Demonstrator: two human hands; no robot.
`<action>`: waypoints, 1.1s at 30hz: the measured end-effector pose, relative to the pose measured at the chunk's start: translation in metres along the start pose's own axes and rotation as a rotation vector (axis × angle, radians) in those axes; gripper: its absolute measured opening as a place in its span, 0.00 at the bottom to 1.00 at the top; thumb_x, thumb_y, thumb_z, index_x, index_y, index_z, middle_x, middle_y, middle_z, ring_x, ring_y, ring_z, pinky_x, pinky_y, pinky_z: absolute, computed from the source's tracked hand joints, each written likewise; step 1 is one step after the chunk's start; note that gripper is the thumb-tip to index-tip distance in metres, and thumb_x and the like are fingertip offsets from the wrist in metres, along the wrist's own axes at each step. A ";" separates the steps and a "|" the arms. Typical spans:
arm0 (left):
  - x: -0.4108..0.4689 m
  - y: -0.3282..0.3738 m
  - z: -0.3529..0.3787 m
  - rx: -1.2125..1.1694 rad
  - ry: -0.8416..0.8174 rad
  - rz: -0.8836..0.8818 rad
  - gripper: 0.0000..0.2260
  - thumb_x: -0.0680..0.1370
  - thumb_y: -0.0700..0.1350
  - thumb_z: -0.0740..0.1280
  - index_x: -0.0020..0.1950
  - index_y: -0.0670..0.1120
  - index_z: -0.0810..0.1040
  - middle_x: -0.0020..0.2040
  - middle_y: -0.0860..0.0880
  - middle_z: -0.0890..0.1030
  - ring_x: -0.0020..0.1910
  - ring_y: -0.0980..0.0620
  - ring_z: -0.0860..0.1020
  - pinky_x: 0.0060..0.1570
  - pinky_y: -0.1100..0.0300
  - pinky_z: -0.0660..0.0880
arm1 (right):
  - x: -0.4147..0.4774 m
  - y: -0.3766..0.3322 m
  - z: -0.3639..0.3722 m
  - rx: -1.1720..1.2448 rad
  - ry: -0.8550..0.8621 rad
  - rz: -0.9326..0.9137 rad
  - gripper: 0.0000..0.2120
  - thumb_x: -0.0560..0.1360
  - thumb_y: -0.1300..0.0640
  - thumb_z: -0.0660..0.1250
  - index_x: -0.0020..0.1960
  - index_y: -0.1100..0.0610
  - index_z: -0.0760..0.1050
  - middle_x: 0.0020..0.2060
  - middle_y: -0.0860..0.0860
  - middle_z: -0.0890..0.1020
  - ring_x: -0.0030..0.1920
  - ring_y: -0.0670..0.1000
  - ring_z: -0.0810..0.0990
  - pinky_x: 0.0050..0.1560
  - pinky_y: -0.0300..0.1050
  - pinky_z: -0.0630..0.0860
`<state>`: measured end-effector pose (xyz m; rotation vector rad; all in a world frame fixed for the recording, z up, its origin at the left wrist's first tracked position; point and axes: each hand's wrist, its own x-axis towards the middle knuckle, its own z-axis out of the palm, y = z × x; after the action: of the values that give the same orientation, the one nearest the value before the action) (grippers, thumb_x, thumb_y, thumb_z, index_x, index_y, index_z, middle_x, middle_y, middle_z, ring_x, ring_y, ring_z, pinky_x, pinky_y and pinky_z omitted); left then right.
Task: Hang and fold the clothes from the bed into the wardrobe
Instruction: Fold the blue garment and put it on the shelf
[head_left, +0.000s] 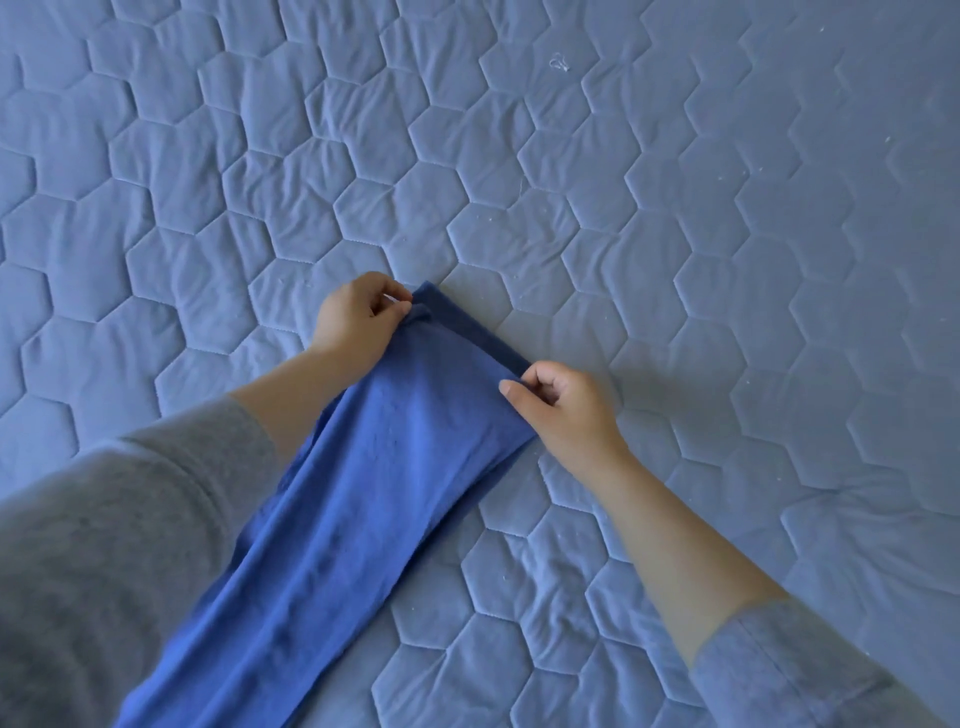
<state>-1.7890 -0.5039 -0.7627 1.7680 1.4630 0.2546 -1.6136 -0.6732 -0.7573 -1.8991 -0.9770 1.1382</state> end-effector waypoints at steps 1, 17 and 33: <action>-0.001 0.000 0.000 -0.002 0.025 0.011 0.04 0.79 0.42 0.64 0.49 0.48 0.79 0.36 0.56 0.75 0.35 0.60 0.72 0.33 0.72 0.65 | 0.001 0.003 -0.001 -0.079 0.013 -0.015 0.16 0.76 0.52 0.69 0.33 0.56 0.69 0.21 0.43 0.67 0.26 0.44 0.63 0.29 0.36 0.61; -0.001 0.007 -0.009 0.255 -0.387 0.077 0.14 0.65 0.52 0.80 0.45 0.53 0.80 0.40 0.58 0.80 0.42 0.58 0.79 0.44 0.63 0.75 | 0.003 0.019 -0.022 -0.175 0.018 0.069 0.10 0.75 0.55 0.71 0.37 0.59 0.78 0.27 0.48 0.77 0.29 0.43 0.72 0.35 0.36 0.70; 0.021 0.016 0.003 0.239 -0.003 0.162 0.06 0.76 0.40 0.67 0.49 0.44 0.83 0.48 0.46 0.82 0.51 0.46 0.77 0.46 0.59 0.68 | -0.002 0.017 -0.015 -0.220 0.204 0.000 0.09 0.76 0.56 0.68 0.37 0.54 0.75 0.26 0.40 0.75 0.30 0.42 0.73 0.32 0.31 0.68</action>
<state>-1.7694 -0.4865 -0.7607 2.0822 1.3954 0.1651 -1.5968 -0.6861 -0.7658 -2.1407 -1.0215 0.8441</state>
